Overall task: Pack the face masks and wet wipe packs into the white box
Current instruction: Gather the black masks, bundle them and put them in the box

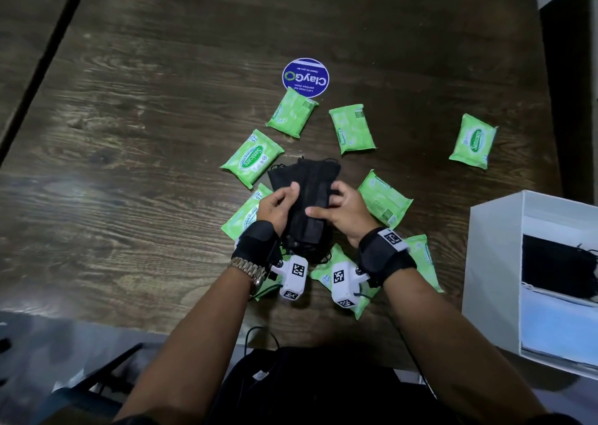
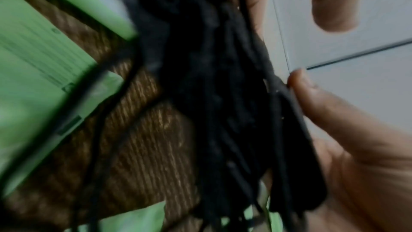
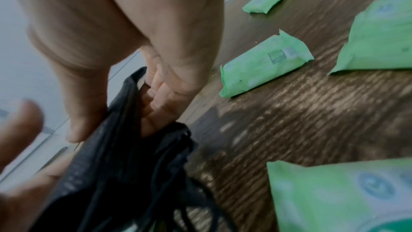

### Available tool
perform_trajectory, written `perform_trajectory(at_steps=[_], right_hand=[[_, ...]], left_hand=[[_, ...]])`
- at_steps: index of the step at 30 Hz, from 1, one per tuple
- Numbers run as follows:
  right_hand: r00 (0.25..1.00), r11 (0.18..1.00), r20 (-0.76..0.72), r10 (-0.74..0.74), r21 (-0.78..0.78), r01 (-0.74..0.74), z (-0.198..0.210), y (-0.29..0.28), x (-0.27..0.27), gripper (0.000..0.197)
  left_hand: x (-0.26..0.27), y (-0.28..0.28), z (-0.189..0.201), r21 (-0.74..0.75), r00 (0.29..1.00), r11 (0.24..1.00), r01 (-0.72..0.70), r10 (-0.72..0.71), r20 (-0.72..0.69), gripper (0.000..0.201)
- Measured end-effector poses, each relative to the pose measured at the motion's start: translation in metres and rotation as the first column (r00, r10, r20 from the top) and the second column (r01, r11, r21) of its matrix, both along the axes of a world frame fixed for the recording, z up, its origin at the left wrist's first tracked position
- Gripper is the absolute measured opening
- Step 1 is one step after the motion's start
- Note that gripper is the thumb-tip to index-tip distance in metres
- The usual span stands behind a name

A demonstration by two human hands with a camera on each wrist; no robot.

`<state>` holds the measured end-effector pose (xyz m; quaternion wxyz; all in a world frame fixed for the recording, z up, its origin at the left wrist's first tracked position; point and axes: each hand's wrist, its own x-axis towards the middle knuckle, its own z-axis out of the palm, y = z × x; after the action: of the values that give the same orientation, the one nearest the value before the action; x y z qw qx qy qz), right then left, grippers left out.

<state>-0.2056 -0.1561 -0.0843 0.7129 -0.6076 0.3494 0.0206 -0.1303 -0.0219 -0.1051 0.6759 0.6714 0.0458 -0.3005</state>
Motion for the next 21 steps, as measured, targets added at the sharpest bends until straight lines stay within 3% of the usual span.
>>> perform_trajectory(at_steps=[5,8,10,14,17,19,21], right_hand=[[0.996,0.989,-0.025,-0.080,-0.124,0.077,-0.005,-0.011,-0.007,0.053],[0.989,0.972,-0.017,-0.149,-0.185,0.144,-0.012,-0.016,-0.009,0.036],[0.987,0.967,-0.015,-0.163,-0.200,0.157,-0.015,-0.016,-0.009,0.035],[0.994,0.995,-0.064,-0.089,-0.044,0.087,-0.016,-0.010,-0.014,0.065],[1.000,1.000,0.001,0.014,-0.008,-0.014,-0.013,-0.007,-0.015,0.060],[1.000,0.991,0.011,0.025,-0.128,-0.024,-0.007,-0.007,-0.012,0.052],[1.000,0.976,0.010,0.004,-0.219,-0.002,-0.001,-0.010,-0.005,0.050]], left_hand=[[0.001,-0.001,-0.002,0.033,0.981,0.991,0.126,-0.130,0.143,0.020],[0.000,0.001,0.002,-0.001,0.965,0.983,0.186,-0.183,0.188,0.014],[0.000,0.001,0.004,-0.004,0.954,0.974,0.228,-0.222,0.199,0.031],[0.002,-0.003,0.009,-0.012,0.938,0.956,0.293,-0.285,0.199,0.081],[0.002,-0.011,0.008,-0.011,0.951,0.963,0.269,-0.264,0.162,0.097],[0.000,-0.017,0.010,0.045,0.946,0.969,0.243,-0.247,0.208,0.088],[-0.002,-0.024,0.016,0.092,0.935,0.974,0.205,-0.223,0.274,0.059]])
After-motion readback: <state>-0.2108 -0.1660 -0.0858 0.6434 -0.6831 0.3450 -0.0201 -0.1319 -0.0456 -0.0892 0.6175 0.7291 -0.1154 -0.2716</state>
